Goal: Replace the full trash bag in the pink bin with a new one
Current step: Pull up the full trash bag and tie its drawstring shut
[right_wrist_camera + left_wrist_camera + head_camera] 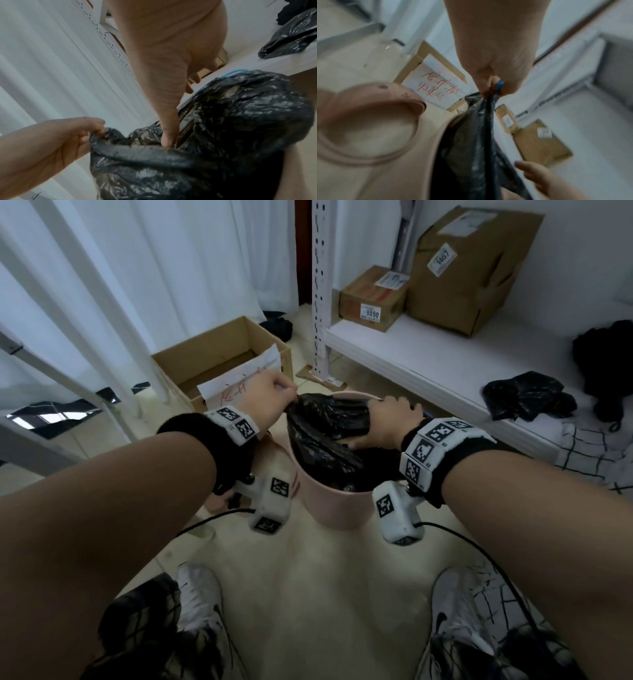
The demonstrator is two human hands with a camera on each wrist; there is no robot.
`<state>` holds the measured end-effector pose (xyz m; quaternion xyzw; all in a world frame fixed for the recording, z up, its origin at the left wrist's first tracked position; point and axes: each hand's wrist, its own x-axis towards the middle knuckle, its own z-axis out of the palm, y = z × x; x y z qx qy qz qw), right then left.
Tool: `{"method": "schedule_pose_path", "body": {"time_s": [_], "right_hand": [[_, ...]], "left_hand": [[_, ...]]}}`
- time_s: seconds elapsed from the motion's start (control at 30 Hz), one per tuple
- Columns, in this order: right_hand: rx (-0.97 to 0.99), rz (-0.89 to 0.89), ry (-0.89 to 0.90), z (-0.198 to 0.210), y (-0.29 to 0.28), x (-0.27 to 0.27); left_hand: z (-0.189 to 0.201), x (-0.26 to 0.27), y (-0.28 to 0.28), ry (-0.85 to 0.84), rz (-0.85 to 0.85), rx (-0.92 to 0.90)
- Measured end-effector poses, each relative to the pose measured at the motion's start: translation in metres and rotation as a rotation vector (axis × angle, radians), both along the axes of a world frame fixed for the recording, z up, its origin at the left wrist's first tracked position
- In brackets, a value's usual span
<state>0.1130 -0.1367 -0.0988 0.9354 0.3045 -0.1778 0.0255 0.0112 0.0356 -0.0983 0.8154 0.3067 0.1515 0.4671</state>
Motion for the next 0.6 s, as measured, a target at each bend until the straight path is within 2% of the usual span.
{"method": "schedule_pose_path", "body": {"time_s": [0.07, 0.1, 0.2, 0.33, 0.43, 0.6], "right_hand": [[0.134, 0.029, -0.042, 0.003, 0.007, -0.002], [0.18, 0.026, -0.054, 0.004, 0.011, -0.004], [0.225, 0.052, -0.065, 0.003, 0.018, -0.008], [0.247, 0.103, -0.025, -0.005, 0.021, -0.009], [0.267, 0.127, 0.001, -0.009, 0.022, -0.009], [0.276, 0.108, 0.011, -0.017, 0.026, -0.001]], "left_hand": [[0.006, 0.0, 0.001, -0.096, 0.071, -0.191], [0.007, 0.001, 0.004, -0.07, 0.089, -0.183], [0.0, 0.0, 0.015, 0.081, 0.1, -0.023], [-0.012, -0.004, 0.026, 0.407, -0.014, 0.172], [-0.015, -0.001, 0.023, 0.465, -0.086, 0.323], [-0.023, 0.012, 0.017, 0.529, -0.156, 0.328]]}}
